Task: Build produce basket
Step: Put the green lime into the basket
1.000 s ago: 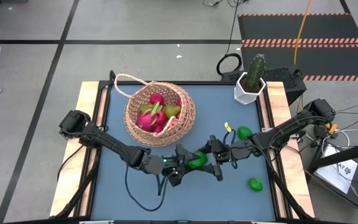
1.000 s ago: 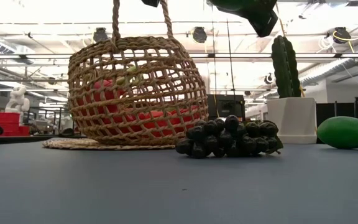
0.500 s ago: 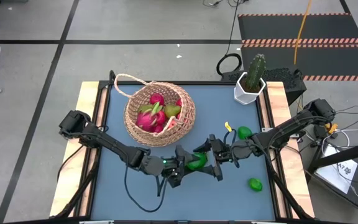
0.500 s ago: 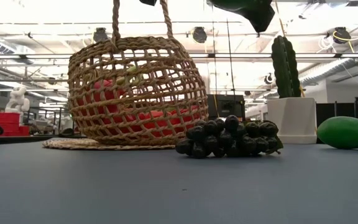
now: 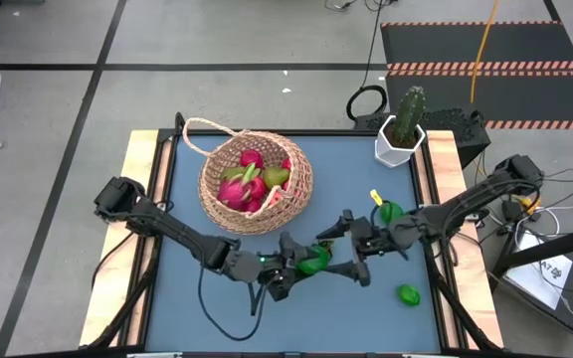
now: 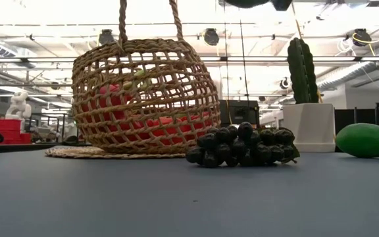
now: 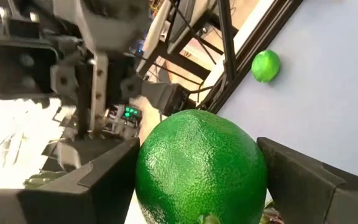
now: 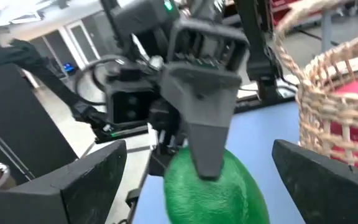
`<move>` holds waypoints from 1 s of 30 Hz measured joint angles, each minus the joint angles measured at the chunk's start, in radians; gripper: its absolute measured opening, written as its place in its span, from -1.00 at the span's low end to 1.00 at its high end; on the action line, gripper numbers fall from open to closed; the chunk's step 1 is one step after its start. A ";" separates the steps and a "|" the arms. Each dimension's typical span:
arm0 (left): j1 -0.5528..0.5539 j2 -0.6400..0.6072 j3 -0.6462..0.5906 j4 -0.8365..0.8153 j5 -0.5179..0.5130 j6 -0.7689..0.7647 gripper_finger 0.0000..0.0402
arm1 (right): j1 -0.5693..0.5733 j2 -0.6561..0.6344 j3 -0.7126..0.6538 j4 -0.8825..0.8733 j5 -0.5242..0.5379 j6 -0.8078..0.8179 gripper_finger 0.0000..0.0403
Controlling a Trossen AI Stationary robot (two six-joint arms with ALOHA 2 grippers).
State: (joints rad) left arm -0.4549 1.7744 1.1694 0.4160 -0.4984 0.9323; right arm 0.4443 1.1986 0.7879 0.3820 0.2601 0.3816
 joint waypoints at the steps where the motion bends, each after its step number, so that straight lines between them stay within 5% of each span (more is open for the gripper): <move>1: -0.001 0.000 0.000 0.001 -0.003 -0.007 0.53 | 0.007 -0.015 0.000 -0.003 0.000 -0.010 0.98; 12: -0.048 -0.041 0.000 0.010 -0.131 -0.073 0.56 | 0.070 -0.147 0.000 -0.161 0.005 -0.035 0.99; 19: -0.062 -0.110 0.000 -0.030 -0.162 -0.215 0.54 | 0.075 -0.150 0.000 -0.185 0.002 -0.030 0.99; 30: -0.060 -0.276 0.000 -0.154 -0.237 -0.223 0.56 | 0.075 -0.150 0.000 -0.203 0.001 -0.031 0.99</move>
State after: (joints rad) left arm -0.5148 1.4986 1.1694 0.2619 -0.7353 0.7092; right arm 0.5194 1.0485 0.7879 0.1793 0.2607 0.3508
